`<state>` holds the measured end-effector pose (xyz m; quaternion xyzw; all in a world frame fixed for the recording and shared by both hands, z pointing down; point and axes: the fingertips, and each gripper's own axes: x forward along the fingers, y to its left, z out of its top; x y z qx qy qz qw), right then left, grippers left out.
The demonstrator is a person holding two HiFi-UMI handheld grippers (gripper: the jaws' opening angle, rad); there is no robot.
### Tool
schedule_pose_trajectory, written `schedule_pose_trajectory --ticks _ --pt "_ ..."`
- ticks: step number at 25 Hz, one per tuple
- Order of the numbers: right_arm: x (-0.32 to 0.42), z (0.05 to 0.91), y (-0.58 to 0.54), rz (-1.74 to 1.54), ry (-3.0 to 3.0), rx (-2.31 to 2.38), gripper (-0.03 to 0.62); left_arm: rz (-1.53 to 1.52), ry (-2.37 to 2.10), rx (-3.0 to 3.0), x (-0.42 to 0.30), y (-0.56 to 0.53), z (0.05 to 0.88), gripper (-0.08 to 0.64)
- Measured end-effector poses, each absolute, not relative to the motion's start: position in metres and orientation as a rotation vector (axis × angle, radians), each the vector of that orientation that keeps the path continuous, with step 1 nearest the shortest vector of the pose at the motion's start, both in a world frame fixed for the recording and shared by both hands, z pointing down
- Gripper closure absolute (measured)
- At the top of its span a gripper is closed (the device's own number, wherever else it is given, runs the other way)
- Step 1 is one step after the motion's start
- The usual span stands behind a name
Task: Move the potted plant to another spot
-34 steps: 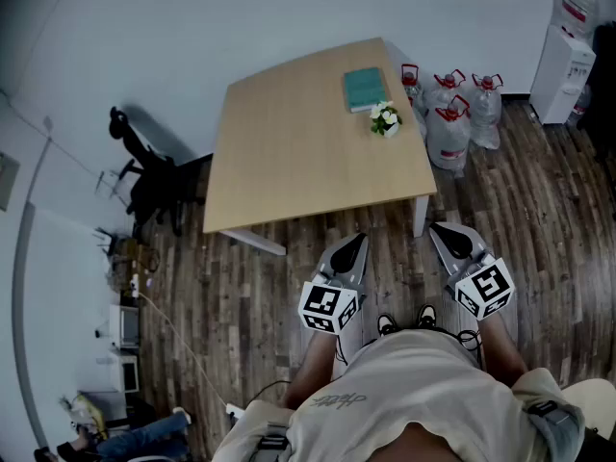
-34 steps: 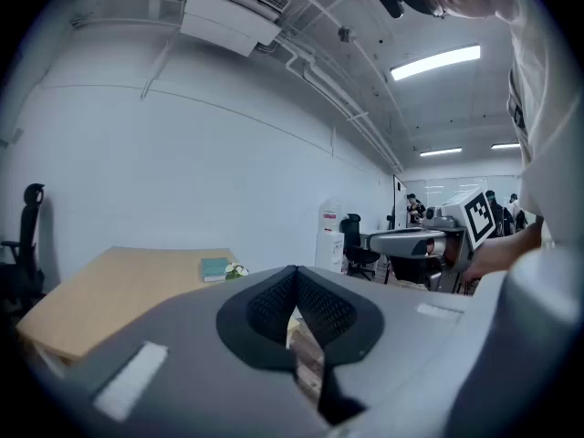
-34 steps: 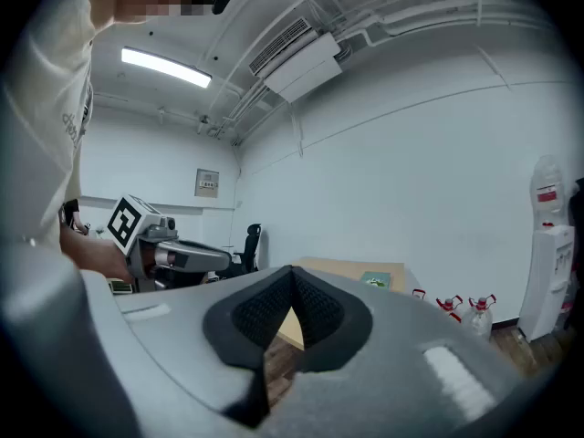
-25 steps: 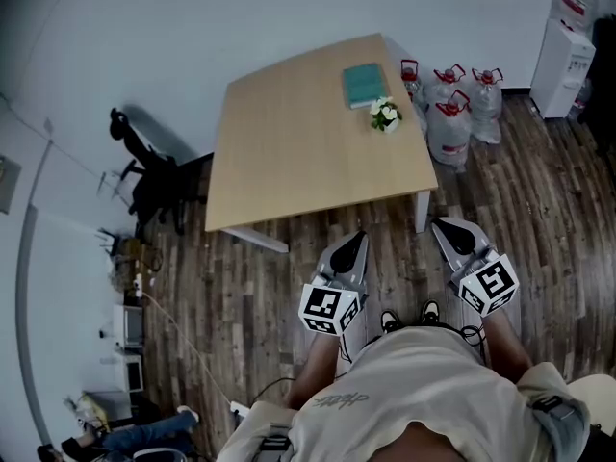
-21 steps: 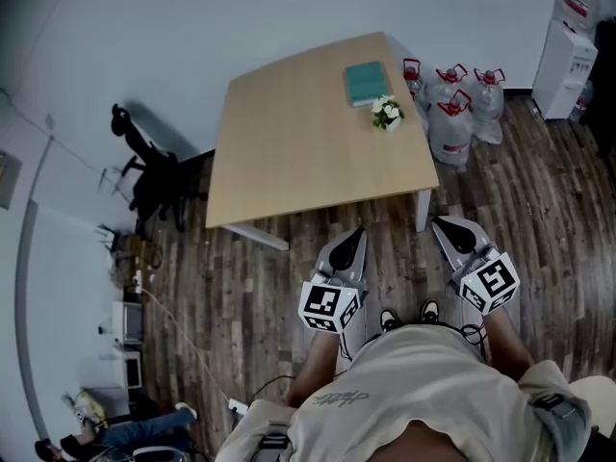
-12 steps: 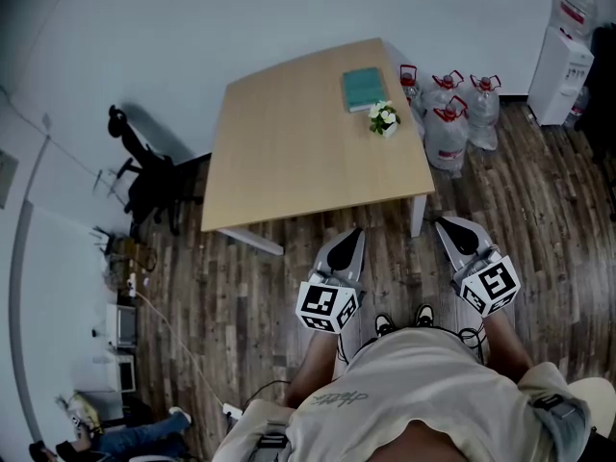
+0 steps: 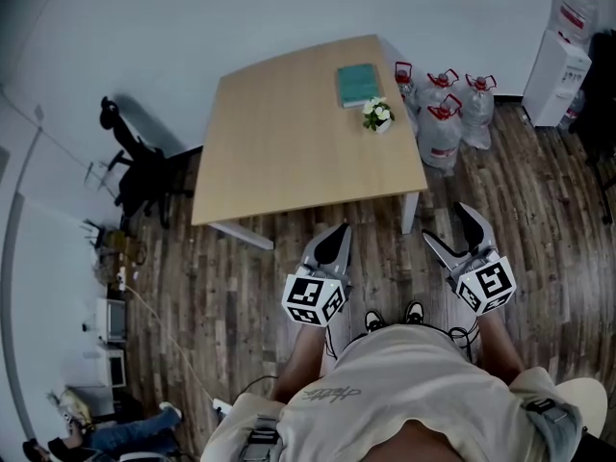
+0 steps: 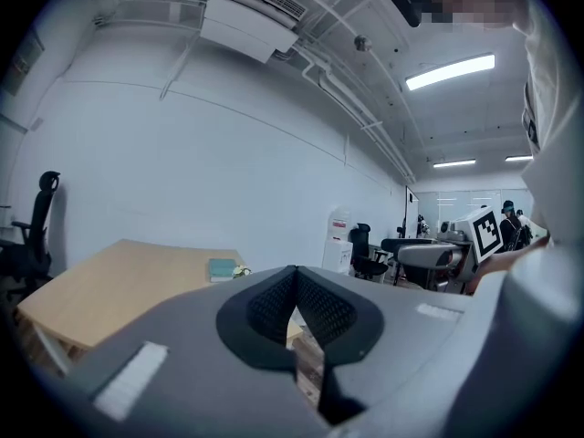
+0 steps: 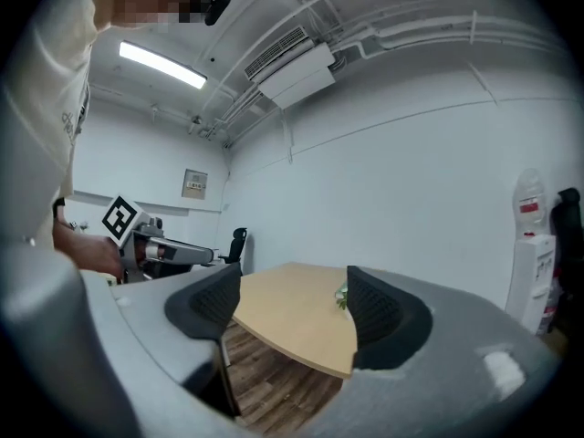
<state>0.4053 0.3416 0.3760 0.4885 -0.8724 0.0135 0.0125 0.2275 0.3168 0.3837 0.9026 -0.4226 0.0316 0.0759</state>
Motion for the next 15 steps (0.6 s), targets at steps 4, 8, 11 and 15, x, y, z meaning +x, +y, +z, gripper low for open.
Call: schedule_pose_trajectory --ticks 4,8,11,15 --pt "0.41 0.376 0.337 0.034 -2.687 1.578 0.156 0.097 -1.246 2.715 0.228 0.315 0.383 0.545" --pt "0.409 0.38 0.335 0.061 -2.686 1.573 0.155 0.099 -1.255 2.703 0.224 0.311 0.387 0.545" --pt "0.408 0.381 0.336 0.078 -2.681 1.579 0.155 0.083 -1.265 2.69 0.218 0.308 0.388 0.545" --pt "0.405 0.386 0.334 0.105 -2.668 1.593 0.155 0.027 -1.301 2.665 0.206 0.304 0.388 0.545"
